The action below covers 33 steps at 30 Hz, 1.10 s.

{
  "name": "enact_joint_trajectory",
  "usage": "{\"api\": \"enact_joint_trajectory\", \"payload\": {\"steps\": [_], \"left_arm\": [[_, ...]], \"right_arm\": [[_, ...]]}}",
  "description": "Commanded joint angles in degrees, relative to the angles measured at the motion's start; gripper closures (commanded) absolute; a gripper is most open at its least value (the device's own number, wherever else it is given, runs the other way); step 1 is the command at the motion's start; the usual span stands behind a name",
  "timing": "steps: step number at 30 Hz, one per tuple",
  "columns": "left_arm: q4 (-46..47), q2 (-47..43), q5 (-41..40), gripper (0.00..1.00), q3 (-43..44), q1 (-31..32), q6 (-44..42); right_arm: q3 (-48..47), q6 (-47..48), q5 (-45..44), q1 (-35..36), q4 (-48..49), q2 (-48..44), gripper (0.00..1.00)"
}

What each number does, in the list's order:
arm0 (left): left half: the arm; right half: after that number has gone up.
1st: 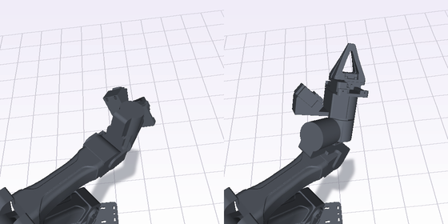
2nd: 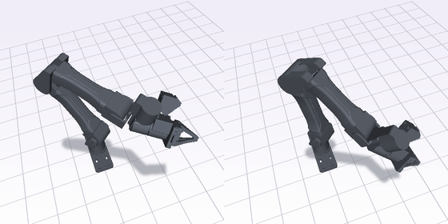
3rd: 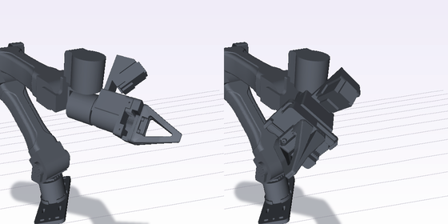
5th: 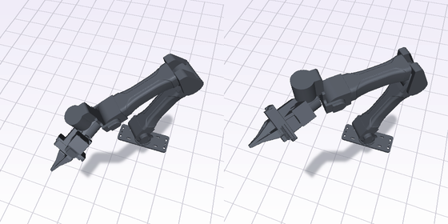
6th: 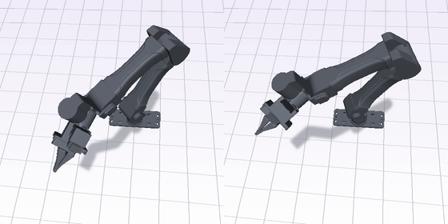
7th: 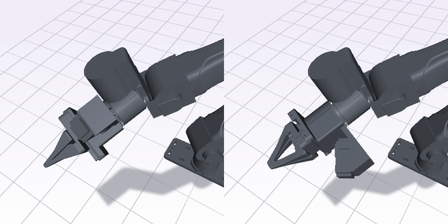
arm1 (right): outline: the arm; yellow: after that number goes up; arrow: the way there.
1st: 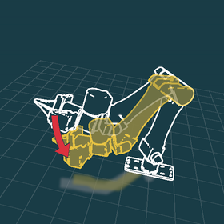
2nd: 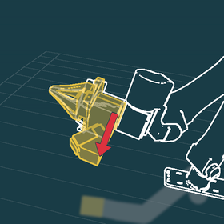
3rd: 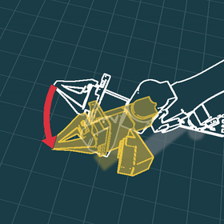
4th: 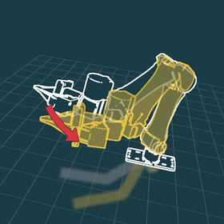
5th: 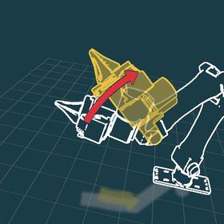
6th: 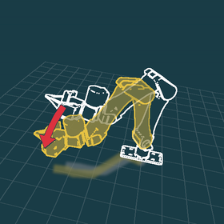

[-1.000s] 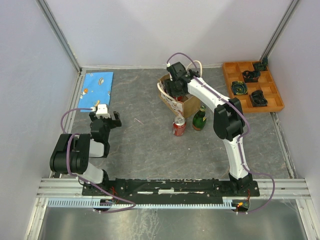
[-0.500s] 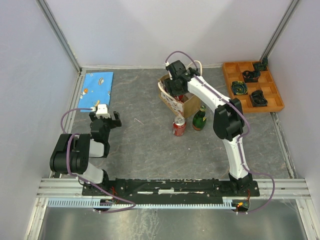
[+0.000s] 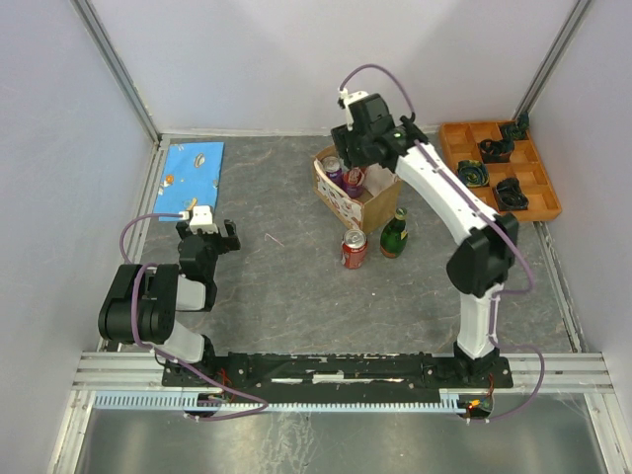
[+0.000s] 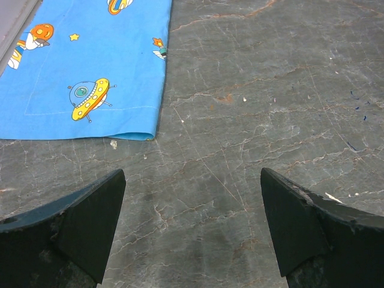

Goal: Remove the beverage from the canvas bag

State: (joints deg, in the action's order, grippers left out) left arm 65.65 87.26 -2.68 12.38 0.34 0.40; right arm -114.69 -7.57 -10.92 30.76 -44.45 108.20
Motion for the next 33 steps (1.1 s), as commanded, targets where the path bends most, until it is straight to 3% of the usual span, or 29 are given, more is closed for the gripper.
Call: {"api": "enact_joint_trajectory", "payload": {"steps": [1,7,17,24,33], "left_arm": [[1.77,-0.1,0.23,0.01,1.15,-0.12,0.58],[1.82,-0.11,0.19,0.01,1.1,-0.16,0.57],[1.77,-0.17,0.23,0.01,1.15,-0.15,0.57],[1.81,-0.15,0.17,0.01,1.15,-0.19,0.61],[1.82,-0.15,0.19,0.01,1.16,-0.16,0.57]], "right_arm": [[7.06,1.97,-2.03,0.8,8.89,-13.04,1.0],[23.57,4.06,-1.71,3.08,14.58,-28.61,1.0],[34.86,2.59,-0.24,6.39,5.66,-41.14,1.0],[39.39,-0.55,1.56,7.06,-2.28,-43.21,1.0],[55.39,-5.29,2.81,7.04,5.21,-43.72,1.0]]}}
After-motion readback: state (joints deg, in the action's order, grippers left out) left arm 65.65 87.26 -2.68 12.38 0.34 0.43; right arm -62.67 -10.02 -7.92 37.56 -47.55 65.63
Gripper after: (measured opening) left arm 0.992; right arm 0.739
